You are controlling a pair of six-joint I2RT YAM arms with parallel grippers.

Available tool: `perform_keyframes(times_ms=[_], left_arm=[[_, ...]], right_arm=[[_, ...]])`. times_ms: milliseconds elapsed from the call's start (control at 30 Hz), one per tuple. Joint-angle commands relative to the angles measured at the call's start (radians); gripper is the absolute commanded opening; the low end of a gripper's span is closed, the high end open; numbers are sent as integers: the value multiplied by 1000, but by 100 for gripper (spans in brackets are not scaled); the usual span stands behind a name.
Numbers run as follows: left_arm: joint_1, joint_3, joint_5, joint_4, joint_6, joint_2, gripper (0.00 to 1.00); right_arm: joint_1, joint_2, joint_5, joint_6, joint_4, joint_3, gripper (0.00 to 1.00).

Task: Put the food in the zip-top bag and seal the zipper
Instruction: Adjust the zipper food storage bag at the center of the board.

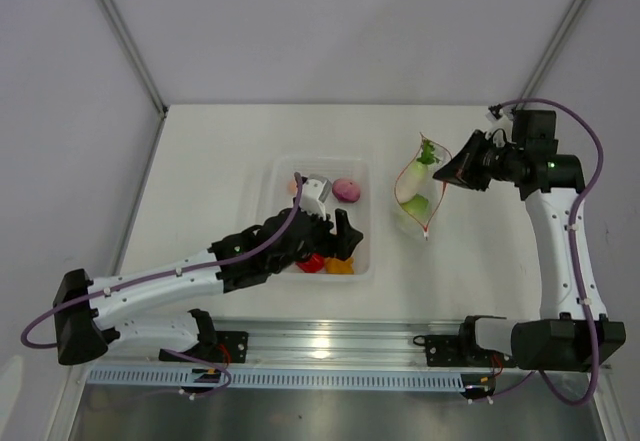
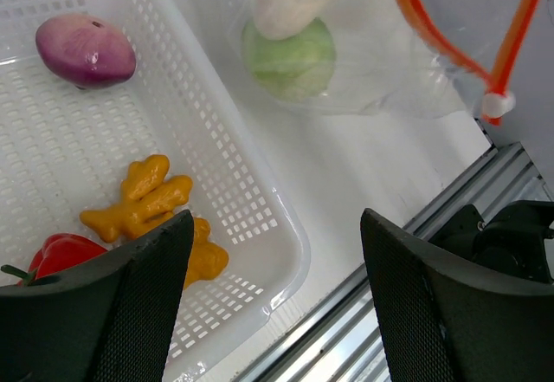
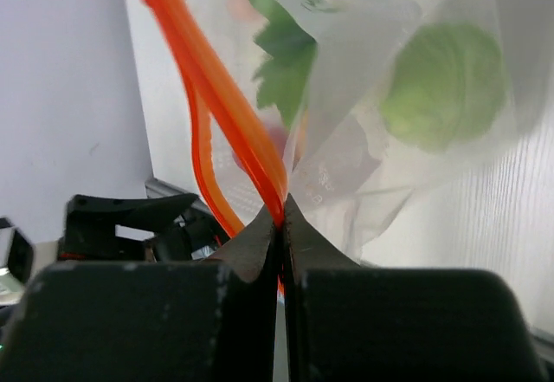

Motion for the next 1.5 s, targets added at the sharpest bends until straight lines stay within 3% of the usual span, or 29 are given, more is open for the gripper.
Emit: perform_keyframes(times_ms=[0, 200, 367, 600, 800, 1067, 1200, 1233, 1367, 1400, 1467], left_arm=[[8, 11, 27, 14, -3, -11, 80], [25, 51, 65, -6, 3, -12, 82], [28, 101, 142, -18, 9, 46, 86], [31, 166, 244, -44, -14, 133, 85], [31, 278, 186, -193, -34, 228, 85], [38, 394, 211, -245, -58, 308, 82], [63, 456, 238, -270, -54, 402, 61], [66, 450, 254, -249, -50, 411, 50], [69, 532, 320, -276, -12, 486, 23], [72, 554, 353, -283, -1, 503, 1], [75, 632, 404, -299, 25, 522, 1]], right_arm=[[0, 40, -43, -12, 10, -112, 0], [68, -66, 20, 34, 11, -70, 0], [101, -42, 66, 42, 71, -305, 0], [230, -94, 156, 112, 88, -210, 0], [290, -112, 209, 138, 80, -210, 0], [406, -111, 376, 164, 44, -183, 0], [466, -114, 471, 173, 8, -158, 0], [471, -115, 480, 174, 10, -158, 0], [477, -129, 503, 163, 27, -172, 0], [473, -127, 506, 148, 34, -173, 0], [468, -103, 517, 132, -22, -137, 0]])
